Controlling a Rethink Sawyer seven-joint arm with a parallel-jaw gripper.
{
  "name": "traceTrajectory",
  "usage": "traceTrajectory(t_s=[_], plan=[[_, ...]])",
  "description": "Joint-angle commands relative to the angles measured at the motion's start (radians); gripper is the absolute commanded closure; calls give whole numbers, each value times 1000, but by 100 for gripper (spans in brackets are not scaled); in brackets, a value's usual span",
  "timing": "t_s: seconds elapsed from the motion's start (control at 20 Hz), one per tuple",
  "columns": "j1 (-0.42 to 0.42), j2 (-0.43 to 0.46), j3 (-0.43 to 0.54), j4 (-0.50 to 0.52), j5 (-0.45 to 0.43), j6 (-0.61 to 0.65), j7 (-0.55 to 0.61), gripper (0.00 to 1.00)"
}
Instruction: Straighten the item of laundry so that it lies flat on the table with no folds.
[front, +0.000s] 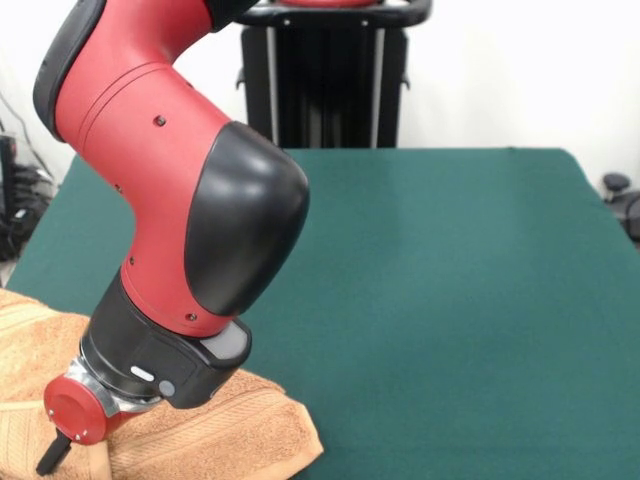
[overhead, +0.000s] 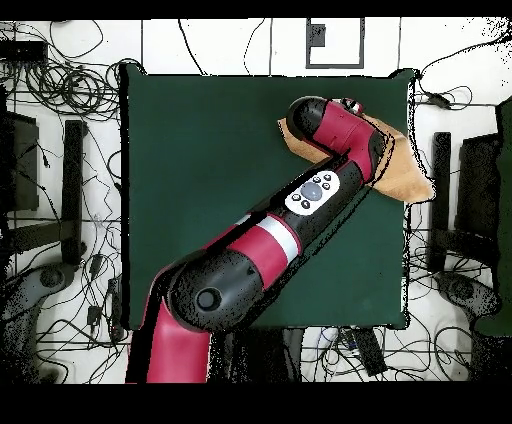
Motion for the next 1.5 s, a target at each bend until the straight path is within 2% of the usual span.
traceTrajectory(t_s=[0.05, 0.4, 0.7, 1.0, 1.5], plan=[[44, 61, 94, -11, 11, -7, 232, 0], [46, 54, 101, -3, 7, -3, 225, 0], [44, 73, 43, -12, -1, 28, 258, 0], [55, 55, 73, 10, -1, 17, 243, 0], [70, 19, 72, 17, -3, 81, 249, 0]])
